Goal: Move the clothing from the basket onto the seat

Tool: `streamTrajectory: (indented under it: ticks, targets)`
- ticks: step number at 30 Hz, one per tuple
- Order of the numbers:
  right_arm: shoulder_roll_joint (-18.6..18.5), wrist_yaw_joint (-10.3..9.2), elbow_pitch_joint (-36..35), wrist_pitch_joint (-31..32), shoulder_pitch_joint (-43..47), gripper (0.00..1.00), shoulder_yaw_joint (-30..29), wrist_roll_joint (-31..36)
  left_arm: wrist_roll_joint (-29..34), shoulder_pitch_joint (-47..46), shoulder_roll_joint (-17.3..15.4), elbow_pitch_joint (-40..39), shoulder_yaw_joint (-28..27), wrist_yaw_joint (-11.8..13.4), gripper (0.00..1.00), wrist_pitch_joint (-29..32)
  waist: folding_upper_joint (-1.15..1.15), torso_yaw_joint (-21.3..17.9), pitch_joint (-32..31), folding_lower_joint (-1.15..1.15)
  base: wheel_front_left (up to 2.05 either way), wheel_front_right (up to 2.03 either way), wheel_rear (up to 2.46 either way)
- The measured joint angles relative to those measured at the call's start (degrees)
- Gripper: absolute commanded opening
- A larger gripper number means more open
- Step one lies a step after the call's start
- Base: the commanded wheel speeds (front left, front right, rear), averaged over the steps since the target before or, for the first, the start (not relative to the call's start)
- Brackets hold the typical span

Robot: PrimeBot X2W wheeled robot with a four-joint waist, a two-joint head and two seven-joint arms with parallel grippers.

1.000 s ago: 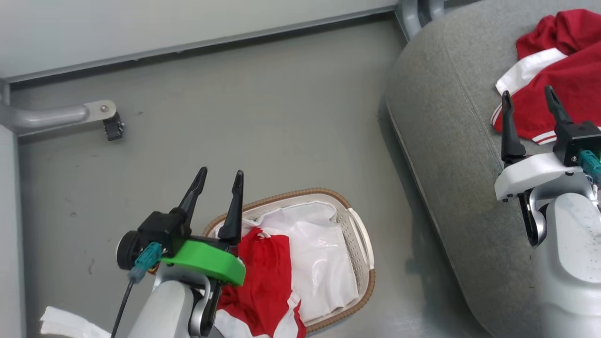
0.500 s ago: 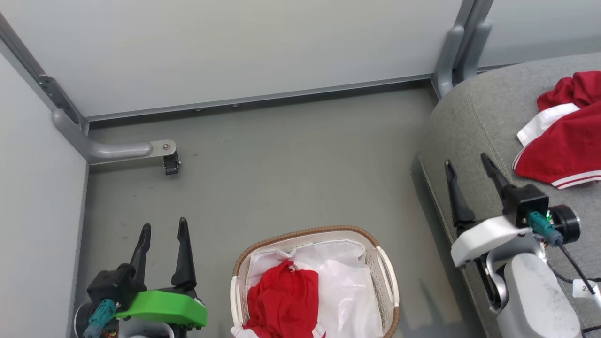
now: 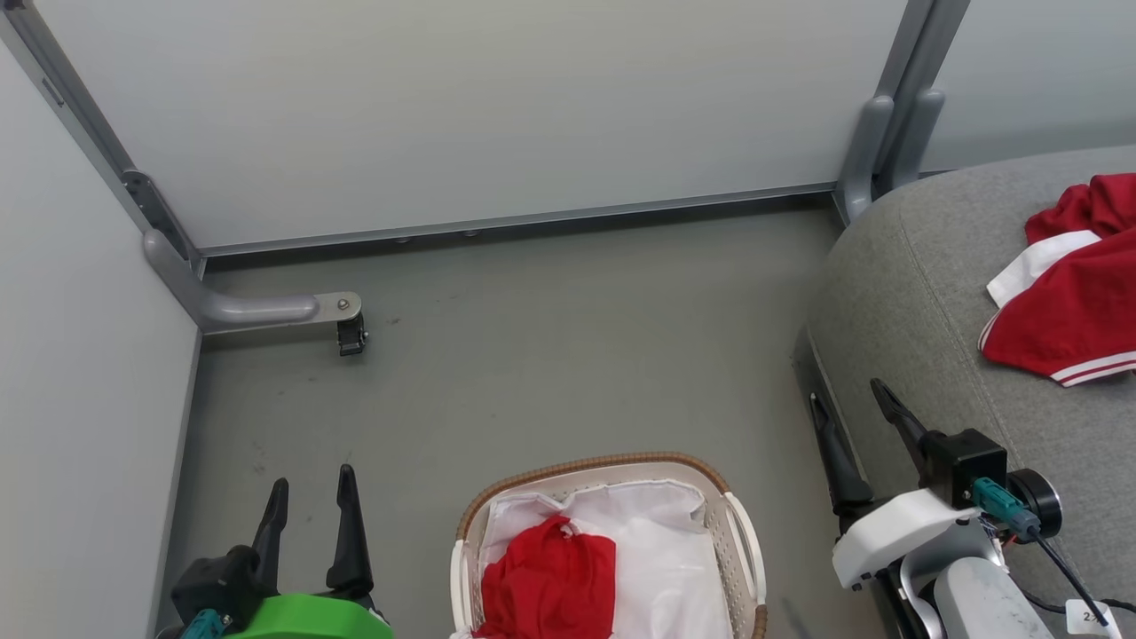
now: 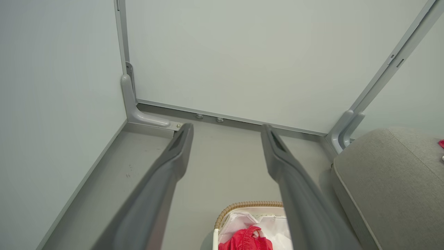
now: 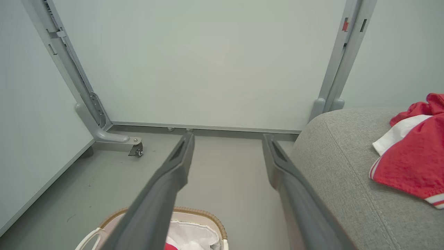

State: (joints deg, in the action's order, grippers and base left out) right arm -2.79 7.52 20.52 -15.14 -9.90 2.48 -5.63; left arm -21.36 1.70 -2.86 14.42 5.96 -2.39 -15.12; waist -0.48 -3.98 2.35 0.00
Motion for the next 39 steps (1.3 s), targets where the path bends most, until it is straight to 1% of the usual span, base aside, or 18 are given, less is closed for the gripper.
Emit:
streamTrajectory:
  ticks: [15,27,32,37,39]
  targets:
    - [0.0,0.0,0.18,0.0,0.24,1.0,1.16,0.12,-0.07,0.1,0.01,0.43,0.33,0.12,1.0,-0.01,0.0,-0.05,-0.91,0.0,0.0,0.0,0.0]
    - [0.01,0.0,-0.64,0.0,0.35,1.0,0.44,0.07,0.35,-0.21,0.01,0.59,1.57,-0.24,1.0,0.0,0.0,-0.17,0.42,0.0,0.0,0.0,0.0]
    - [0.01,0.0,-1.4,0.0,-1.07,1.0,-1.52,0.7,1.64,-3.81,0.01,2.32,3.57,-1.21,1.0,-0.01,0.0,-0.09,1.99,0.0,0.0,0.0,0.0]
    - [-0.01,0.0,-2.5,0.0,-3.77,1.0,-3.61,1.19,5.21,-10.37,0.03,7.92,6.78,-2.41,1.0,-0.01,0.0,-0.06,4.53,0.0,0.0,0.0,0.0]
    - [-0.01,0.0,-3.35,0.0,-5.46,1.0,-4.03,1.2,6.72,-14.32,0.03,11.41,8.56,-2.91,1.0,0.0,0.0,-0.1,6.09,0.0,0.0,0.0,0.0]
